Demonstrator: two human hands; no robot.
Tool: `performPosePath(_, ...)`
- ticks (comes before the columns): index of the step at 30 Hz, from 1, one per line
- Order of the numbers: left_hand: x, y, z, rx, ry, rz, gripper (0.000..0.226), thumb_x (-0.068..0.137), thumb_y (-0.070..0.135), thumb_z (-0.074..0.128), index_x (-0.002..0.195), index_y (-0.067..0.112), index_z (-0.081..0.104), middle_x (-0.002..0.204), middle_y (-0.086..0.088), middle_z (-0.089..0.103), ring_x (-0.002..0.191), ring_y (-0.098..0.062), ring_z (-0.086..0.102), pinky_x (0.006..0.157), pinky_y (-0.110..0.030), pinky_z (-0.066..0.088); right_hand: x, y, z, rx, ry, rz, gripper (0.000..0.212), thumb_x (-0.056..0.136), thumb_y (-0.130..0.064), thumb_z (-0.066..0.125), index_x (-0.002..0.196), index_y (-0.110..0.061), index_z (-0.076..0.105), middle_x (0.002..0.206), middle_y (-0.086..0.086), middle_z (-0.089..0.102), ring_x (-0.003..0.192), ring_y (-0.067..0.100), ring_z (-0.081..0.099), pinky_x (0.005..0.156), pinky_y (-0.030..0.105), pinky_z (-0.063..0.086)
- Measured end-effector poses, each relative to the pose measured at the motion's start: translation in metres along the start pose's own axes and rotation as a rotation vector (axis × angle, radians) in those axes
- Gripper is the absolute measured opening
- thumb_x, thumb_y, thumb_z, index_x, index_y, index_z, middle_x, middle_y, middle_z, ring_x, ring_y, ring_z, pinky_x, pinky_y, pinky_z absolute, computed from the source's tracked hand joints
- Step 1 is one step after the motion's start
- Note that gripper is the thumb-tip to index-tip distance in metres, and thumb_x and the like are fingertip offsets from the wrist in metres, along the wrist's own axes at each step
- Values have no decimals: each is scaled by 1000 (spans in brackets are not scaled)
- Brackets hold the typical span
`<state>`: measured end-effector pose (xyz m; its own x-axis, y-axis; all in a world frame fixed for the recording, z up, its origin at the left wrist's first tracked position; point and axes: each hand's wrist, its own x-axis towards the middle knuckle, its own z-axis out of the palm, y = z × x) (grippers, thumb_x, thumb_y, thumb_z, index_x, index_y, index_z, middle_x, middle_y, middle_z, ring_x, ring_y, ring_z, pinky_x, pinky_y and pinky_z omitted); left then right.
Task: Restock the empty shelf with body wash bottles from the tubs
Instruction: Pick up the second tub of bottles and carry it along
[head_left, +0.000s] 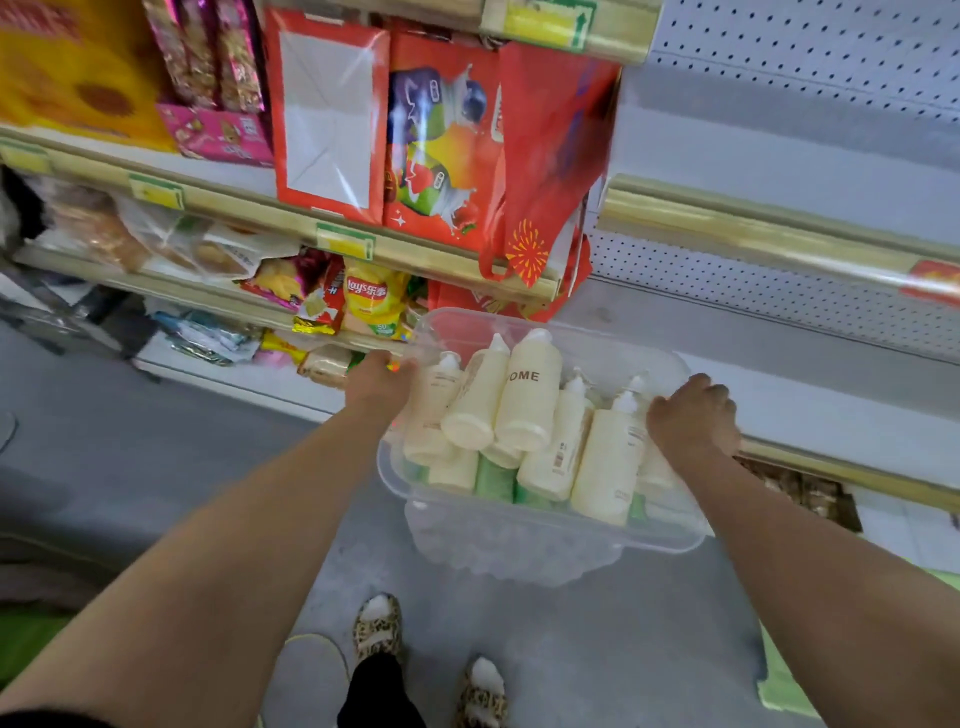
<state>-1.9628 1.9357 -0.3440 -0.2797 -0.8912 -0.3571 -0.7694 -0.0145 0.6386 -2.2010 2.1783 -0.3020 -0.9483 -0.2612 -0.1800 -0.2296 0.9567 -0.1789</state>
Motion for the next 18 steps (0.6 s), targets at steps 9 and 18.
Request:
performPosePath(9, -32, -25, -137, 205, 316, 149, 68, 86, 36, 70, 145, 18, 41, 133, -17, 50, 121, -35, 49, 95, -48, 47, -73, -195, -30, -103, -126, -923, 53, 97, -30, 55, 146, -16, 41, 143, 12, 45, 131, 34, 45, 101, 45, 45)
performPosePath(18, -47, -70, -324, 468, 791, 25, 56, 93, 52, 49, 138, 18, 48, 130, -16, 55, 120, -39, 50, 98, -48, 40, -179, -424, -63, -1, -199, -1470, 70, 94, -59, 50, 154, -28, 30, 159, 5, 33, 143, 29, 35, 112, 45, 37)
